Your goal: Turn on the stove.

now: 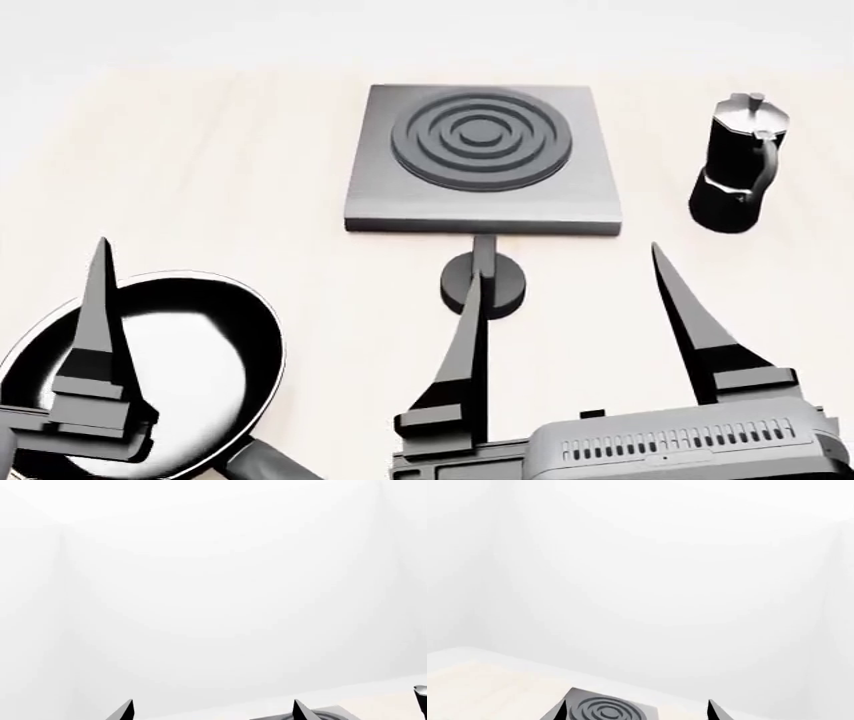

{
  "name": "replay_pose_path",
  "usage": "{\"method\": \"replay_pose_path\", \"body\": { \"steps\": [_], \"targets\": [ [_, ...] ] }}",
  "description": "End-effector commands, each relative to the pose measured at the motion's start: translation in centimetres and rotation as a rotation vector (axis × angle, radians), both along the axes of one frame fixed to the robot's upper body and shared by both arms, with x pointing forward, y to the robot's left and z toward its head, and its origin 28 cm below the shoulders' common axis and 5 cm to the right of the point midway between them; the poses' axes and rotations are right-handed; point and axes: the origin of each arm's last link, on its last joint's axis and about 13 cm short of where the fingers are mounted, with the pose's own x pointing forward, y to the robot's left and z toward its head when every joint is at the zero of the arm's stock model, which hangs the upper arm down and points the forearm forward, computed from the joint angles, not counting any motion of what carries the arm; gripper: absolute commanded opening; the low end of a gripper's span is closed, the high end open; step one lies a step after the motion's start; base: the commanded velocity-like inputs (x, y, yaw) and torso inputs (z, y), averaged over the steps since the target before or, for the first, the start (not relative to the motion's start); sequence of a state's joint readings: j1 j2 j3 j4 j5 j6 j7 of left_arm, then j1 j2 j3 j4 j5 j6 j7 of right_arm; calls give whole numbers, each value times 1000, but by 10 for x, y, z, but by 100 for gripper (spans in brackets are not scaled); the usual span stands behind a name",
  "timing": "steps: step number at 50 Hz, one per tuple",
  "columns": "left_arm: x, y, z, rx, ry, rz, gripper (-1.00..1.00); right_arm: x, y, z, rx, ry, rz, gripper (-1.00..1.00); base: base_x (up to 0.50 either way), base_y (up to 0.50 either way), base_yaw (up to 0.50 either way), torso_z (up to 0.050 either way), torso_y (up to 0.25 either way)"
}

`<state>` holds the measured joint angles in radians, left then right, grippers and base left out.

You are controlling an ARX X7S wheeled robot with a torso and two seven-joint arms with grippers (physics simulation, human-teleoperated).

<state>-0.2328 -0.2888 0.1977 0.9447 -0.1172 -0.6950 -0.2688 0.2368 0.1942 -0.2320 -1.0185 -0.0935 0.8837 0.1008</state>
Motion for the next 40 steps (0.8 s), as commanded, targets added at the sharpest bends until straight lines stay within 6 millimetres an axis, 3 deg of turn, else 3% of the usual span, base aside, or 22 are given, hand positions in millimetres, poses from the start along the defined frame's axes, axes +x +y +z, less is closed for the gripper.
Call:
{"method": "replay_pose_path", "body": {
  "steps": [1, 40],
  "targets": [
    [0, 0, 0, 0, 0, 0, 100, 0, 0, 0, -1, -1, -2, 100, 219, 0, 0, 0, 0],
    [0, 0, -1, 0, 2, 0, 100, 0, 0, 0, 3, -1, -5, 100, 217, 0, 0, 0, 0]
  ]
}}
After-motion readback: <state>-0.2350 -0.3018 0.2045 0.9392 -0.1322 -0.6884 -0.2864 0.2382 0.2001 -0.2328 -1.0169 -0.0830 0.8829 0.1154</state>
